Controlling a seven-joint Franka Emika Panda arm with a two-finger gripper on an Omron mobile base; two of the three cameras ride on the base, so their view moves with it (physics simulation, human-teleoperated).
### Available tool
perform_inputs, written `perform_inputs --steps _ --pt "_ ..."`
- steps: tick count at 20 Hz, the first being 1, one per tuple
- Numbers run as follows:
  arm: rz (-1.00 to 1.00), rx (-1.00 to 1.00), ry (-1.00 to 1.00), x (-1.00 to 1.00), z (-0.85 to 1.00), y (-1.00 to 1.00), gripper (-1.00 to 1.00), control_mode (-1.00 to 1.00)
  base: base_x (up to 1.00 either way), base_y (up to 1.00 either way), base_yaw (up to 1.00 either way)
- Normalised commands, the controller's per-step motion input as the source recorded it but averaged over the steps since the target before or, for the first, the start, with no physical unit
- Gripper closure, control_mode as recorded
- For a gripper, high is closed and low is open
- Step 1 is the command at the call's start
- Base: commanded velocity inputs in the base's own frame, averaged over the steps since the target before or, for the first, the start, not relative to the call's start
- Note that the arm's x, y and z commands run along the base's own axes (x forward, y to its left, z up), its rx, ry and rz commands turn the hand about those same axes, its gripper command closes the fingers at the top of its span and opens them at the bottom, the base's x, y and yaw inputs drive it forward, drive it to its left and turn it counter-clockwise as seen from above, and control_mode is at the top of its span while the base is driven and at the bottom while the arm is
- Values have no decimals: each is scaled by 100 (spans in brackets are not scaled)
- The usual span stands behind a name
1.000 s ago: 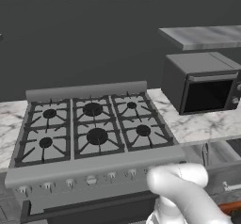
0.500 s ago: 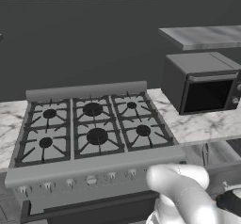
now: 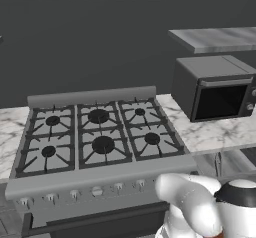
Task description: Take the tongs from the drawer on the right and place them on the dining counter next to the tray containing the hot dog.
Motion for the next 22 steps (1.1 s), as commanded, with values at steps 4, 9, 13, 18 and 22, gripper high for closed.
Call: perform_inputs --steps 4,9,13,18,22 --pt "6 -5 25 21 2 17 -100 -100 0 0 0" --pt "11 -2 35 30 0 18 -100 -100 0 0 0" --pt "8 0 37 35 0 11 -100 -100 0 0 0" --pt "4 0 25 23 0 11 -100 -100 0 0 0" --pt "4 0 5 18 -5 16 -100 -100 0 0 0"
